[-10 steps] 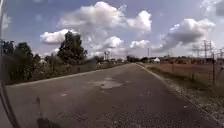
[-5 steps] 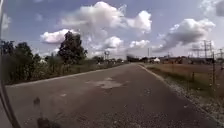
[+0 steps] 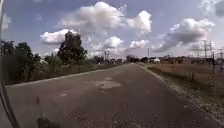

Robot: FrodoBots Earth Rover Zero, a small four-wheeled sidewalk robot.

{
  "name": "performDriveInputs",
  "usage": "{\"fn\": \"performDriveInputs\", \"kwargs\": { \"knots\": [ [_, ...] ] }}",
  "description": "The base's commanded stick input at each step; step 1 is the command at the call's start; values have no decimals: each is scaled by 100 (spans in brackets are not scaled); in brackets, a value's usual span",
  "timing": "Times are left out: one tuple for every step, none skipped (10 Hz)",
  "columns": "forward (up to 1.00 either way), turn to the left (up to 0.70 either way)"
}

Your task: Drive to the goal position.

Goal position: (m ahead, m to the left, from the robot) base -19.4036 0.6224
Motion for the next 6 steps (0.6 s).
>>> {"fn": "performDriveInputs", "kwargs": {
  "knots": [
    [4,0],
    [4,0],
    [4,0],
    [4,0],
    [4,0],
    [4,0]
  ]
}}
